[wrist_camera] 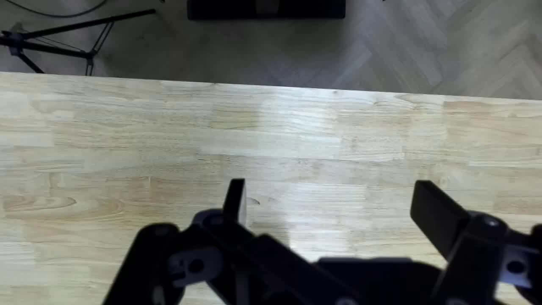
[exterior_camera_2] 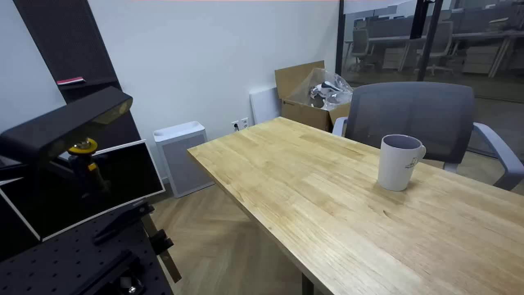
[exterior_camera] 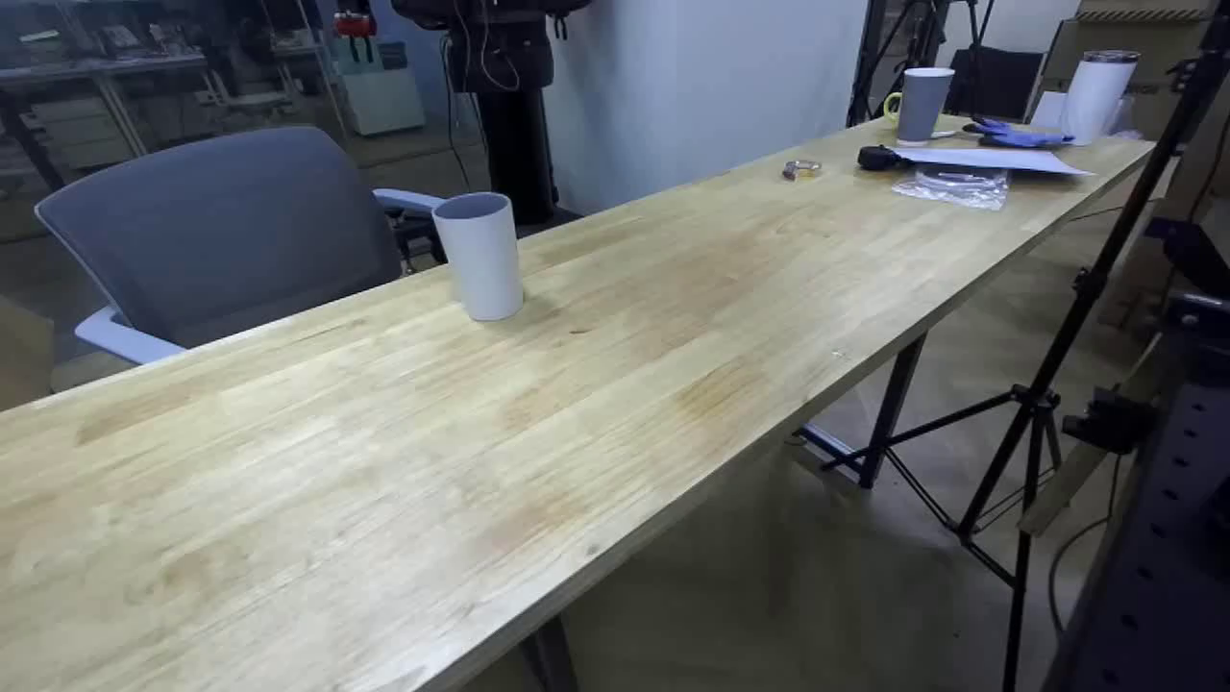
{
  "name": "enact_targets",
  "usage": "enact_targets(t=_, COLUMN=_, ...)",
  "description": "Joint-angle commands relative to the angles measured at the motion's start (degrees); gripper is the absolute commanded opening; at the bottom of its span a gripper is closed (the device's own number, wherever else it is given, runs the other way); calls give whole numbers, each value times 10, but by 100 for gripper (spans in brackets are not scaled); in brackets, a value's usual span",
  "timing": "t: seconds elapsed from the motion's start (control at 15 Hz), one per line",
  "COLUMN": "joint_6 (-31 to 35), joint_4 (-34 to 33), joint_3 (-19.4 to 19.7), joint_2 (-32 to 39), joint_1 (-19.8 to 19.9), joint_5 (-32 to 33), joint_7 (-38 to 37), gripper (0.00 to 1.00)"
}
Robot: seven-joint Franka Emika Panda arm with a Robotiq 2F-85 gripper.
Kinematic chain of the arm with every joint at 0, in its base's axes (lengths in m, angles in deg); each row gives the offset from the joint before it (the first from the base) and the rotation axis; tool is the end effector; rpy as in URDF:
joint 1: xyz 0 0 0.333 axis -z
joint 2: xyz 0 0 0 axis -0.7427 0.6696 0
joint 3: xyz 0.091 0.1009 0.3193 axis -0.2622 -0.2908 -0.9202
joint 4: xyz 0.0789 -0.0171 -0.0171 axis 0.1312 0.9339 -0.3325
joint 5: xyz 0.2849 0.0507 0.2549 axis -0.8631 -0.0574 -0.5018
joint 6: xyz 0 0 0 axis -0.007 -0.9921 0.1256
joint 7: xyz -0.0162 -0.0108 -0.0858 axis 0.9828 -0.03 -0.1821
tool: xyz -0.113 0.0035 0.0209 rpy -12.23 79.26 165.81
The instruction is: Move the cup backwards
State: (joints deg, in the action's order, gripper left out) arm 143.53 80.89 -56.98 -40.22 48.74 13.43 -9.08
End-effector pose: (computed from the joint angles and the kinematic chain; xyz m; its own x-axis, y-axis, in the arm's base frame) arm 0.4341 -0.0140 0.5208 0.9936 -0.0253 -0.1104 -0.0278 -0.9994 -0.0208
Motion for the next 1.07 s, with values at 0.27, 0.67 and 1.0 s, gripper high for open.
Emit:
enact_targets(t=0.27, joint_6=0, joint_4=-1, joint_3=0, joint_2=1, joint_1=0, joint_5=0, joint_7=0, gripper=100)
enact_targets(t=0.67, joint_6=0, joint_4=-1, joint_3=0, joint_2=1, joint_1=0, joint_5=0, joint_7=0, gripper=100)
enact_targets(t=1.0, joint_6=66, joint_4=-19, joint_3=4, joint_2=29, joint_1=-1, joint_5=-6, joint_7=23, gripper=100)
